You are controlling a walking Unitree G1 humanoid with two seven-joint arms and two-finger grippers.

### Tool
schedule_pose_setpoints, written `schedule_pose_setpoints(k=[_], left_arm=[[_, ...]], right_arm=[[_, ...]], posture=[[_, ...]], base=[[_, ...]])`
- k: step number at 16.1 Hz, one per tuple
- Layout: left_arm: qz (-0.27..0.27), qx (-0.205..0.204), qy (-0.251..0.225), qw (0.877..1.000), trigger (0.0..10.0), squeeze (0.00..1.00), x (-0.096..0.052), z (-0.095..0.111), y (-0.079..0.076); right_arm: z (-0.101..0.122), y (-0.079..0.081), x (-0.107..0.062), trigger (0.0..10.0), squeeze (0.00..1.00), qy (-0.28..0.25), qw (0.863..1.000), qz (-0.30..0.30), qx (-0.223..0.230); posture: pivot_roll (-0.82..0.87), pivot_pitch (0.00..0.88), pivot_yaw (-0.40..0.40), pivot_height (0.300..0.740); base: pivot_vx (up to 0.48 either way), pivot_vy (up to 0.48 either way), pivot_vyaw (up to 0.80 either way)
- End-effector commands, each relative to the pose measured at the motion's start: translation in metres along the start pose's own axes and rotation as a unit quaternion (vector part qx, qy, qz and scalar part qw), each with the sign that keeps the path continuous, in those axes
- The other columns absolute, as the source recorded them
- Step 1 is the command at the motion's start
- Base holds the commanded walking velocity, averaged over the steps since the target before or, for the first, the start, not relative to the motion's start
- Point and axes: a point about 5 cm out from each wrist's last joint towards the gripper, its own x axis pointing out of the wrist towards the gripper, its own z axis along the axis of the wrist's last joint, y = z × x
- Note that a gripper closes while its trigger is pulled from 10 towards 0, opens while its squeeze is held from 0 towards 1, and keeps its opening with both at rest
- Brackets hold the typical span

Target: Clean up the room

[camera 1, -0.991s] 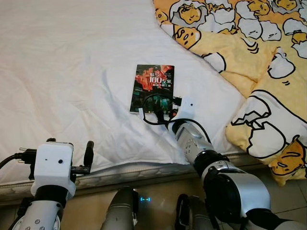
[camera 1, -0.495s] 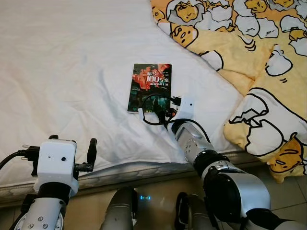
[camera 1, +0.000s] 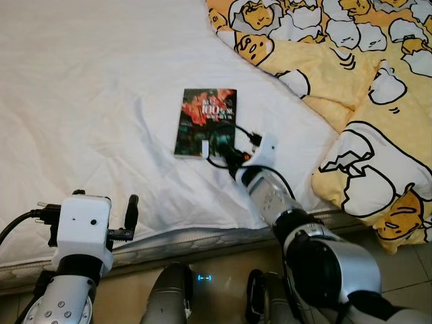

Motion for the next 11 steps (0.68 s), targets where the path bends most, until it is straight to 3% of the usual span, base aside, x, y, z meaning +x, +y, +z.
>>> schedule_pose_setpoints(k=[1,3,7,10,11], left_arm=[[-0.003,0.002,0.012,1.0,10.0,0.0,0.001,-0.005,-0.002],[-0.004,0.001,0.01,1.0,10.0,0.0,0.005,-0.005,-0.003],[-0.009,-0.005,-0.002,1.0,10.0,0.0,0.022,-0.007,-0.01],[-0.021,-0.013,-0.023,0.999,10.0,0.0,0.051,-0.007,-0.019],[-0.02,-0.032,-0.013,0.999,10.0,0.0,0.057,-0.011,-0.019]], right_arm=[[-0.014,0.044,0.011,0.0,0.0,0.015,0.998,0.062,0.026],[-0.009,0.051,0.013,0.0,0.0,0.008,0.997,0.079,0.013],[0.007,0.056,0.015,0.0,0.0,-0.02,0.992,0.102,-0.078],[0.035,0.047,0.011,0.0,0.0,-0.071,0.978,0.111,-0.159],[0.04,0.044,0.009,0.0,0.0,-0.082,0.975,0.107,-0.177]], posture=[[0.32,0.299,-0.02,0.711],[0.31,0.288,-0.02,0.711],[0.27,0.221,-0.033,0.711],[0.2,0.119,-0.042,0.711],[0.18,0.104,-0.042,0.711]], base=[[0.0,0.0,0.0],[0.0,0.0,0.0],[0.0,0.0,0.0],[0.0,0.0,0.0],[0.0,0.0,0.0]])
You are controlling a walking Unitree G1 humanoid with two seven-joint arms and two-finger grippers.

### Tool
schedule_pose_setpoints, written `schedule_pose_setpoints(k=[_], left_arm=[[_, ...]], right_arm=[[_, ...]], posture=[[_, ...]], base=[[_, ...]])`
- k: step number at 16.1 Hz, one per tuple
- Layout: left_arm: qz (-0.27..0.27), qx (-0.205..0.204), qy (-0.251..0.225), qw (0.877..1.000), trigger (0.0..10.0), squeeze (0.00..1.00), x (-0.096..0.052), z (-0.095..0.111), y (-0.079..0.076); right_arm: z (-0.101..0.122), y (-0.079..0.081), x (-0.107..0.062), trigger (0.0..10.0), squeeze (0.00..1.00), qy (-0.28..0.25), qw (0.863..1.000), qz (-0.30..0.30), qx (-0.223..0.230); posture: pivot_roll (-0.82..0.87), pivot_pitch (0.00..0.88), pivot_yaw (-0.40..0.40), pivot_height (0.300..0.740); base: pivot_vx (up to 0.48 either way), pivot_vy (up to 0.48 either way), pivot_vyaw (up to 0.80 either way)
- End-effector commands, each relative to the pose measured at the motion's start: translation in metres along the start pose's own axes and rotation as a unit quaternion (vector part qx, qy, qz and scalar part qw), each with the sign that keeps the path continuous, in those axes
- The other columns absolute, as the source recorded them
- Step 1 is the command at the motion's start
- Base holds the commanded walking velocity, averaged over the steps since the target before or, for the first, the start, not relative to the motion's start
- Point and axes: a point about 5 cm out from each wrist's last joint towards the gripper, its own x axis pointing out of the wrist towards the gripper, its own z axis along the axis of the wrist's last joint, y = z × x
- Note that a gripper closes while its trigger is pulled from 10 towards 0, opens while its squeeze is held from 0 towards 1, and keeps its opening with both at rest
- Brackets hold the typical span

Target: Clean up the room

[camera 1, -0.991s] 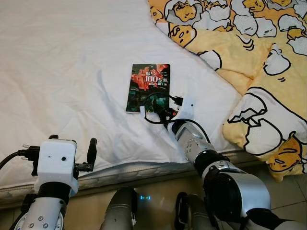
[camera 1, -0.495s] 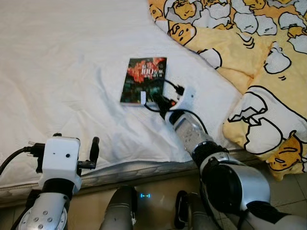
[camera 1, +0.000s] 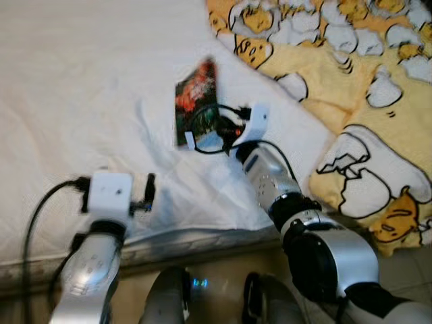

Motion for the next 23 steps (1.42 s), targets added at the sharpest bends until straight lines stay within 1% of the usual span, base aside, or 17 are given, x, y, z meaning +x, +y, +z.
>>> schedule_pose_setpoints(k=[1,2,3,5,6,7,8,9,10,11,12,13,15,17,19,20,23], left_arm=[[0.008,-0.023,0.029,0.999,10.0,0.0,0.005,-0.013,0.002],[0.007,-0.047,0.046,0.998,10.0,0.0,0.017,-0.022,0.002],[0.007,-0.054,0.055,0.997,10.0,0.0,0.027,-0.028,0.002],[0.008,-0.06,0.037,0.998,10.0,0.0,0.046,-0.026,-0.002],[0.008,-0.062,0.027,0.998,10.0,0.0,0.05,-0.023,-0.003],[0.005,-0.056,0.007,0.998,10.0,0.0,0.056,-0.016,-0.005],[0.006,-0.051,-0.003,0.999,10.0,0.0,0.059,-0.013,-0.006],[0.017,-0.052,-0.012,0.998,10.0,0.0,0.063,-0.011,-0.004],[0.026,-0.056,-0.014,0.998,10.0,0.0,0.064,-0.011,-0.003],[0.038,-0.062,-0.015,0.997,10.0,0.0,0.062,-0.012,-0.002],[0.035,-0.069,-0.012,0.997,10.0,0.0,0.061,-0.012,-0.006],[0.028,-0.057,-0.02,0.998,10.0,0.0,0.061,-0.009,-0.012],[0.023,-0.039,-0.025,0.999,10.0,0.0,0.062,-0.008,-0.019],[0.029,-0.04,-0.016,0.999,10.0,0.0,0.063,-0.013,-0.02],[0.019,-0.031,-0.013,0.999,10.0,0.0,0.063,-0.014,-0.029],[0.019,-0.03,-0.016,0.999,10.0,0.0,0.063,-0.012,-0.03],[0.017,-0.036,-0.027,0.999,10.0,0.0,0.066,-0.009,-0.022]], right_arm=[[0.009,-0.003,-0.002,0.0,0.0,-0.027,0.999,0.003,-0.033],[0.014,-0.015,-0.01,0.0,0.0,-0.043,0.996,-0.015,-0.08],[0.017,-0.027,-0.019,0.0,0.0,-0.053,0.992,-0.034,-0.112],[0.019,-0.047,-0.038,0.0,0.0,-0.065,0.986,-0.067,-0.14],[0.02,-0.051,-0.044,0.0,0.0,-0.068,0.984,-0.076,-0.149],[0.023,-0.059,-0.057,0.0,0.0,-0.078,0.979,-0.098,-0.163],[0.023,-0.062,-0.065,0.0,0.0,-0.081,0.976,-0.111,-0.17],[0.017,-0.069,-0.084,0.0,0.0,-0.078,0.971,-0.136,-0.183],[0.012,-0.071,-0.093,0.0,0.0,-0.075,0.969,-0.145,-0.187],[-0.001,-0.076,-0.107,0.0,0.0,-0.058,0.969,-0.157,-0.183],[-0.013,-0.08,-0.115,0.0,0.0,-0.043,0.969,-0.167,-0.176],[-0.022,-0.084,-0.119,0.0,0.0,-0.03,0.969,-0.18,-0.164],[-0.029,-0.088,-0.123,0.0,0.0,-0.013,0.969,-0.19,-0.156],[-0.031,-0.085,-0.122,0.0,0.0,-0.005,0.971,-0.181,-0.156],[-0.03,-0.084,-0.117,0.0,0.0,-0.004,0.973,-0.172,-0.154],[-0.029,-0.085,-0.115,0.0,0.0,-0.003,0.972,-0.175,-0.158],[-0.028,-0.08,-0.108,0.0,0.0,-0.005,0.973,-0.168,-0.161]], posture=[[0.15,0.065,-0.038,0.711],[0.12,0.02,-0.039,0.711],[0.1,0.0,-0.041,0.711],[0.06,0.0,-0.045,0.711],[0.06,0.0,-0.046,0.711],[0.04,0.0,-0.046,0.711],[0.04,0.0,-0.045,0.711],[0.02,0.0,-0.035,0.711],[0.02,0.0,-0.034,0.711],[0.02,0.0,-0.028,0.711],[0.02,0.0,-0.026,0.711],[0.02,0.0,-0.022,0.711],[0.02,0.0,-0.021,0.711],[0.02,0.0,-0.023,0.711],[0.03,0.0,-0.027,0.711],[0.03,0.0,-0.025,0.711],[0.03,0.0,-0.022,0.711]], base=[[0.0,0.0,0.0],[0.0,0.0,0.0],[0.0,0.0,0.0],[0.0,0.0,0.0],[0.0,0.0,0.0],[0.0,0.0,0.0],[0.0,0.0,0.0],[0.0,0.0,0.0],[0.0,0.0,0.0],[0.0,0.0,0.0],[0.0,0.48,0.41],[0.0,0.48,0.68],[0.0,0.48,0.65],[0.0,0.48,0.56],[0.0,0.24,0.53],[0.0,0.0,0.0],[0.0,0.0,0.0]])
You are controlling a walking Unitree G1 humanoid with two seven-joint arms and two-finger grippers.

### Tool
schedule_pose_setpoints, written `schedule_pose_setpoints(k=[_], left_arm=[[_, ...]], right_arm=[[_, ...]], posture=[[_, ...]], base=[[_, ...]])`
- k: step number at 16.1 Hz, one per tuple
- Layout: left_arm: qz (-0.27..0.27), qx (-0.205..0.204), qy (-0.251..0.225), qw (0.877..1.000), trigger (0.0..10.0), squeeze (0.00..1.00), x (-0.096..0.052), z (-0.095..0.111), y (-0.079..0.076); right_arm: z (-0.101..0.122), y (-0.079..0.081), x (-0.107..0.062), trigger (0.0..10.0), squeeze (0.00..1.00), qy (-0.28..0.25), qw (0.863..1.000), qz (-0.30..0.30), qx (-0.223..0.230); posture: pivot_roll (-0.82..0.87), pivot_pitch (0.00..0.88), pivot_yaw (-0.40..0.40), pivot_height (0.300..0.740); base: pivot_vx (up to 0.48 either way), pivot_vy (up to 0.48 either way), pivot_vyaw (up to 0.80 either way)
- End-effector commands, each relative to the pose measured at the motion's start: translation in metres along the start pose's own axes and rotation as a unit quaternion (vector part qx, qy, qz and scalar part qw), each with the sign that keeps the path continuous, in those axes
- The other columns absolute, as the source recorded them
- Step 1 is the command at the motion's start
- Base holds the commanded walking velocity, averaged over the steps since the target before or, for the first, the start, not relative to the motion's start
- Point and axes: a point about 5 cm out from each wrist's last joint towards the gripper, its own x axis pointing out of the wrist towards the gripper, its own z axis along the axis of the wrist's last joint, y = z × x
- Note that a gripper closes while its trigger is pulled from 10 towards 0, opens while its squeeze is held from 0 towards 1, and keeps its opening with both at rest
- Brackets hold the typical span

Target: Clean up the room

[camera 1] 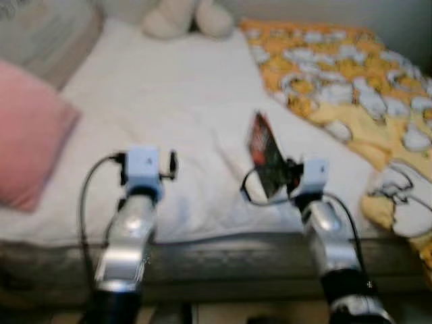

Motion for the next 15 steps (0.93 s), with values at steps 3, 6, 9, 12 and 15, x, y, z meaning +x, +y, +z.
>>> schedule_pose_setpoints(k=[3,6,9,12,15], left_arm=[[-0.002,-0.012,-0.002,1.0,10.0,0.0,-0.001,-0.001,-0.003],[-0.004,-0.014,-0.002,1.0,10.0,0.0,0.001,-0.001,-0.003],[-0.004,-0.007,0.002,1.0,10.0,0.0,0.004,-0.002,-0.002],[-0.01,-0.007,0.002,1.0,10.0,0.0,0.009,-0.001,-0.003],[-0.035,0.012,0.002,0.999,10.0,0.0,0.013,0.0,-0.005]], right_arm=[[0.016,0.005,0.007,0.0,0.0,-0.035,0.999,0.014,-0.002],[0.016,0.009,0.008,0.0,0.0,-0.036,0.999,0.019,0.001],[0.016,0.011,0.007,0.0,0.0,-0.037,0.999,0.026,-0.003],[0.017,0.01,0.008,0.0,0.0,-0.04,0.999,0.025,-0.005],[0.017,0.012,0.007,0.0,0.0,-0.042,0.999,0.025,-0.007]], posture=[[0.04,0.0,-0.021,0.711],[0.03,0.0,-0.023,0.711],[0.03,0.0,-0.022,0.711],[0.02,0.0,-0.018,0.711],[0.02,0.0,-0.014,0.711]], base=[[0.0,0.449,0.0],[0.0,0.48,0.0],[0.0,0.48,0.0],[0.0,0.48,0.0],[0.0,0.316,0.0]])
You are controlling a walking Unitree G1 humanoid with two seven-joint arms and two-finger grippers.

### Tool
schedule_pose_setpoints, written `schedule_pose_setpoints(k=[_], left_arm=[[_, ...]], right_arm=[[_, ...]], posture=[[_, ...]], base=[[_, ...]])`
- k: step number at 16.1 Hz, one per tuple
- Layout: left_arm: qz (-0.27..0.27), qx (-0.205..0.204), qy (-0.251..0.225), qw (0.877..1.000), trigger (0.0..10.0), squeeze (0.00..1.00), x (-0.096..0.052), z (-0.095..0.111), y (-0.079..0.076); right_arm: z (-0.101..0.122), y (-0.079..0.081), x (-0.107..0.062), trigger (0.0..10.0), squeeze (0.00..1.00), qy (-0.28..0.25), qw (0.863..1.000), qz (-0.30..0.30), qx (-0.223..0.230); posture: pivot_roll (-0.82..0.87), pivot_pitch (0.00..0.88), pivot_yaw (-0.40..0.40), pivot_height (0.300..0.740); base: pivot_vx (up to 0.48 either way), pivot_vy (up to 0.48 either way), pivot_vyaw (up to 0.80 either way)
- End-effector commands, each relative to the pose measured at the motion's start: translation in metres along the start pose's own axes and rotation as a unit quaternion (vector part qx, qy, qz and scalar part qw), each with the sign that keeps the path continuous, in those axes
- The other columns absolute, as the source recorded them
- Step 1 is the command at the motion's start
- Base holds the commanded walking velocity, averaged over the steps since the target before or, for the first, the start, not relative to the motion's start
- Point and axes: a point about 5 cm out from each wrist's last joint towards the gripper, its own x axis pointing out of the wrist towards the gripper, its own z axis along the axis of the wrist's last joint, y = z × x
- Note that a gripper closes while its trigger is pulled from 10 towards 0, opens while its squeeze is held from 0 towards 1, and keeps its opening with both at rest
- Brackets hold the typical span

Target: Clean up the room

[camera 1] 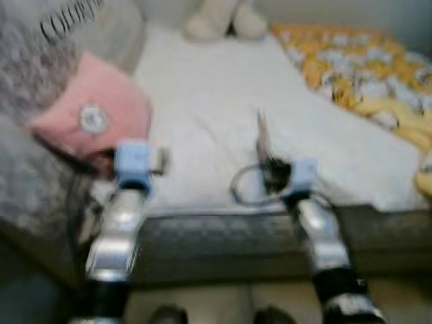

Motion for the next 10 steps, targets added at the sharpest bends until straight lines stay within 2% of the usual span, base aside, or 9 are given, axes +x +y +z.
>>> schedule_pose_setpoints(k=[1,4,6,8,10], left_arm=[[-0.026,-0.008,0.001,1.0,10.0,0.0,0.001,0.001,-0.015],[-0.025,-0.006,-0.007,1.0,10.0,0.0,0.0,0.003,-0.016],[-0.022,0.004,-0.007,1.0,10.0,0.0,0.001,0.003,-0.016],[-0.038,-0.012,-0.029,0.999,10.0,0.0,0.0,0.008,-0.018],[-0.039,-0.017,-0.039,0.998,10.0,0.0,-0.002,0.012,-0.018]], right_arm=[[0.015,-0.005,0.004,0.0,0.0,-0.031,1.0,-0.003,-0.007],[0.02,-0.003,0.006,0.0,0.0,-0.044,0.999,0.004,-0.023],[0.027,-0.003,0.01,0.0,0.0,-0.055,0.998,0.006,-0.035],[0.032,-0.006,0.013,0.0,0.0,-0.063,0.997,0.004,-0.041],[0.034,-0.005,0.014,0.0,0.0,-0.067,0.997,0.005,-0.041]], posture=[[0.02,0.0,-0.014,0.711],[0.02,0.0,-0.014,0.711],[0.02,0.0,-0.014,0.711],[0.03,0.0,-0.018,0.711],[0.03,0.0,-0.02,0.711]], base=[[0.0,0.0,-0.8],[0.0,0.0,-0.8],[0.0,0.0,0.0],[0.0,0.0,0.0],[0.472,0.0,0.0]])
